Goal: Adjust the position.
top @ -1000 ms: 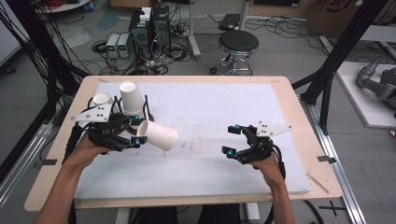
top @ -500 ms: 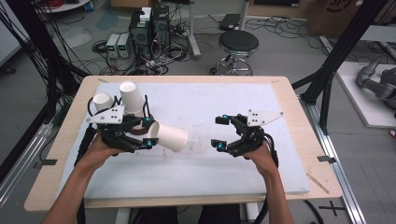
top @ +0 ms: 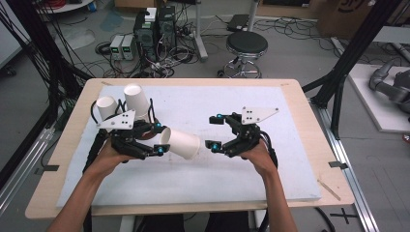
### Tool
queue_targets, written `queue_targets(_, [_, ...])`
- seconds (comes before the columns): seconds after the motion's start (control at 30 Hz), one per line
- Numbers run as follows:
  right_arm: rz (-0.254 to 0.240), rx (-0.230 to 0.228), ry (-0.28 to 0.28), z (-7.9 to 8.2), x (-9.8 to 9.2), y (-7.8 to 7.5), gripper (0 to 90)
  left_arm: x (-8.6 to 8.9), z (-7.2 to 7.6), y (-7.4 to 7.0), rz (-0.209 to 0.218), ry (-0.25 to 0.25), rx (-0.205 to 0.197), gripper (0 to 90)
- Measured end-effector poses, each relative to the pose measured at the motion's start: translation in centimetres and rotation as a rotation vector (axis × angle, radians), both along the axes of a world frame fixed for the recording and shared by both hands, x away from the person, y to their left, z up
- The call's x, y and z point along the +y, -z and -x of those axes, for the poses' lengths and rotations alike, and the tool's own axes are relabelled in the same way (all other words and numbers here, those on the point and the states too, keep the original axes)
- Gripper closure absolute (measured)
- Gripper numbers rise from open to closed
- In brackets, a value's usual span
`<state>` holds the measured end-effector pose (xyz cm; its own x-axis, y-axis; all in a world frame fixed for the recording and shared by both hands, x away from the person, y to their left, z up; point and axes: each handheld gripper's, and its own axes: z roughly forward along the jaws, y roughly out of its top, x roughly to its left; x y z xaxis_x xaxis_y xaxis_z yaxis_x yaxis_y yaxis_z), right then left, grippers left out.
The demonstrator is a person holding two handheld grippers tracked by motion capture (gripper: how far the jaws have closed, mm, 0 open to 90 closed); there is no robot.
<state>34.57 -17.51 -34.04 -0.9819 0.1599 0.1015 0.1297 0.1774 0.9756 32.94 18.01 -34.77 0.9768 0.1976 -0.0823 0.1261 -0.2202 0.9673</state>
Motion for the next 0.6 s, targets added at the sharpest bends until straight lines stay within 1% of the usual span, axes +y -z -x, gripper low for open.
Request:
queue_targets(0.13, [0.008,-0.003,-0.029,-0.2,1.2,-0.5,15.3,-0.4,0.0,0.1,0.004,0.007,0.003,35.9])
queue_targets(0.27, [0.002,-0.003,-0.045,-0.4,2.0,-0.4,15.3,-0.7,0.2,0.0,0.010,0.015,0.002,36.0])
queue_targets(0.4, [0.017,0.004,-0.062,-0.5,2.6,-0.2,15.3,-0.8,0.2,0.1,0.009,0.021,0.005,35.9])
queue_targets(0.6, [0.013,0.005,-0.069,-0.5,3.0,-0.2,15.3,-1.0,0.2,0.1,0.008,0.026,0.006,36.0])
